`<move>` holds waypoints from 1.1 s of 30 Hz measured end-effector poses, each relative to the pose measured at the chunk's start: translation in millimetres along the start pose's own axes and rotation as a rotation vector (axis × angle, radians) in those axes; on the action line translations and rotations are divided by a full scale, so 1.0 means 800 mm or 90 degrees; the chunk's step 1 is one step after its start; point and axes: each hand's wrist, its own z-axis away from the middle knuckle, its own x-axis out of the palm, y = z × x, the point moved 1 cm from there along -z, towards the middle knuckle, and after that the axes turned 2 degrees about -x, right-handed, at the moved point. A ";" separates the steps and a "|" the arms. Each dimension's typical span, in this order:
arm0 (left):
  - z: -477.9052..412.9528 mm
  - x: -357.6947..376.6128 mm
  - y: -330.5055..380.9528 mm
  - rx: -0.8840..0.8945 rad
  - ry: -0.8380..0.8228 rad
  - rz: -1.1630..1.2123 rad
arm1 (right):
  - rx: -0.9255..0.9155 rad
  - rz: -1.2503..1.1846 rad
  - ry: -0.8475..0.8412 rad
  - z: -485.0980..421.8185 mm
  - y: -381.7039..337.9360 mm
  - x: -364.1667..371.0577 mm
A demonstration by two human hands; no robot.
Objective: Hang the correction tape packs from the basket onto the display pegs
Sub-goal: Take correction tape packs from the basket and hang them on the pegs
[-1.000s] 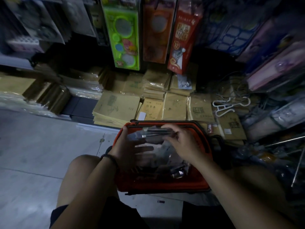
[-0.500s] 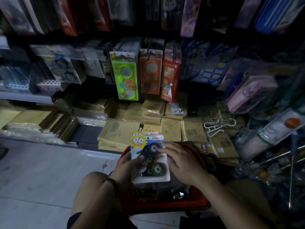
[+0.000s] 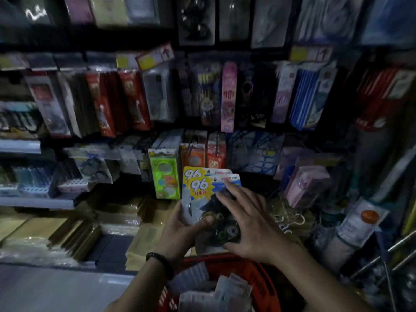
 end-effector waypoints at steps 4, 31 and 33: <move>-0.017 0.045 0.065 0.034 -0.020 -0.044 | 0.010 0.070 0.015 -0.019 0.020 -0.071; -0.233 0.245 0.336 0.332 -0.015 -0.171 | 0.172 0.336 0.193 -0.146 0.200 -0.441; -0.240 0.253 0.347 0.353 -0.014 -0.178 | 0.193 0.329 0.210 -0.157 0.207 -0.453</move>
